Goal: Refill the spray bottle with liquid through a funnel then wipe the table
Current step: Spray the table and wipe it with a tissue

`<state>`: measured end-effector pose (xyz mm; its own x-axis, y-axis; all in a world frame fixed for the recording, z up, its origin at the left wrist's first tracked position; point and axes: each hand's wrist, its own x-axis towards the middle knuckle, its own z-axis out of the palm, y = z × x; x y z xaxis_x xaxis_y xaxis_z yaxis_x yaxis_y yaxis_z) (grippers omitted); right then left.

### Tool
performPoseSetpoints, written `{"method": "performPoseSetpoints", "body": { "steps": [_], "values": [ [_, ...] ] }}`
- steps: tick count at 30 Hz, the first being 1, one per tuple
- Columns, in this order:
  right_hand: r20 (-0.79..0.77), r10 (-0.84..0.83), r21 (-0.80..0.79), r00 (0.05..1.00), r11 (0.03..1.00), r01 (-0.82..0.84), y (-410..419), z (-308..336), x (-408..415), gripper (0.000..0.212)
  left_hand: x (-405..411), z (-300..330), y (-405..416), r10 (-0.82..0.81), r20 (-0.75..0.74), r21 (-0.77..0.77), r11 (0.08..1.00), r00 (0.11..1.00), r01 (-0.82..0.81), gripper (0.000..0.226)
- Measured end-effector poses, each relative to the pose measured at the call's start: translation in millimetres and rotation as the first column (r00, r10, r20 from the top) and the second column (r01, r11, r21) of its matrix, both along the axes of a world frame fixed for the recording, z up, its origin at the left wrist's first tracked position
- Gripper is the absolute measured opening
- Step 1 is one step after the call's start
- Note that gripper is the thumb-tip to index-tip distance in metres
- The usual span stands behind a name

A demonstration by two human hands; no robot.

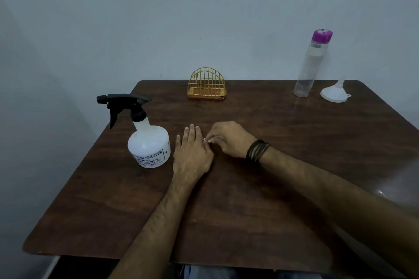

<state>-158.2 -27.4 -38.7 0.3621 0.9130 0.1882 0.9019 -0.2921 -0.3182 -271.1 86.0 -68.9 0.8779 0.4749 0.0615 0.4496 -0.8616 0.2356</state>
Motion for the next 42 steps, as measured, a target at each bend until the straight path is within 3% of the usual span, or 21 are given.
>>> {"method": "performPoseSetpoints", "body": {
  "steps": [5, 10, 18, 22, 26, 28, 31, 38, 40, 42],
  "values": [
    [0.053, -0.122, 0.04, 0.991, 0.992, 0.12, 40.5, 3.2, 36.3, 0.022, -1.3, 1.7, 0.2, 0.003, -0.005, 0.003, 1.0, 1.0, -0.003, 0.061],
    [-0.029, -0.288, 0.041, 0.957, 0.957, 0.289, 36.6, 1.9, 63.3, 0.022, -1.7, 2.6, 0.8, -0.004, -0.017, 0.002, 1.0, 1.0, 0.004, 0.061],
    [-0.029, -0.014, 0.035, 0.999, 0.999, 0.015, -19.2, 0.3, -9.2, 0.019, 1.3, -1.3, 2.5, -0.03, -0.039, 0.046, 0.998, 0.999, 0.032, 0.061],
    [0.011, -0.208, 0.048, 0.978, 0.977, 0.207, -10.9, 4.4, 26.8, 0.021, -0.3, -1.3, 1.8, -0.019, -0.043, 0.056, 0.998, 0.999, 0.021, 0.061],
    [-0.047, -0.5, 0.068, 0.865, 0.862, 0.502, -31.9, 8.5, 82.7, 0.02, -2.8, 1.7, 0.7, -0.021, -0.047, 0.03, 0.999, 0.999, 0.023, 0.06],
    [-0.084, -0.569, 0.08, 0.818, 0.815, 0.574, -47.3, 5.7, 91.4, 0.019, -2.2, 2.1, 0.1, -0.022, -0.049, 0.024, 0.999, 0.999, 0.023, 0.06],
    [-0.13, -0.53, 0.079, 0.838, 0.837, 0.541, -60.2, 4.4, 67.7, 0.019, -0.7, 1.2, -0.8, -0.018, -0.055, 0.035, 0.999, 0.998, 0.02, 0.061],
    [-0.103, -0.188, 0.111, 0.977, 0.974, 0.199, -68.9, -7.3, -27.6, 0.017, -0.6, 3.8, -1.4, -0.017, -0.076, 0.022, 1.0, 0.997, 0.018, 0.062],
    [-0.093, -0.225, 0.111, 0.97, 0.966, 0.235, -78.4, -3.3, -11.8, 0.016, -3.3, 3.9, -1.2, -0.02, -0.069, 0.02, 1.0, 0.997, 0.021, 0.062],
    [-0.09, -0.379, 0.087, 0.921, 0.918, 0.387, -100.2, 3.8, 21.2, 0.017, -7.5, 4.0, -1.5, -0.022, -0.074, 0.021, 1.0, 0.997, 0.024, 0.061]
  ]
}}
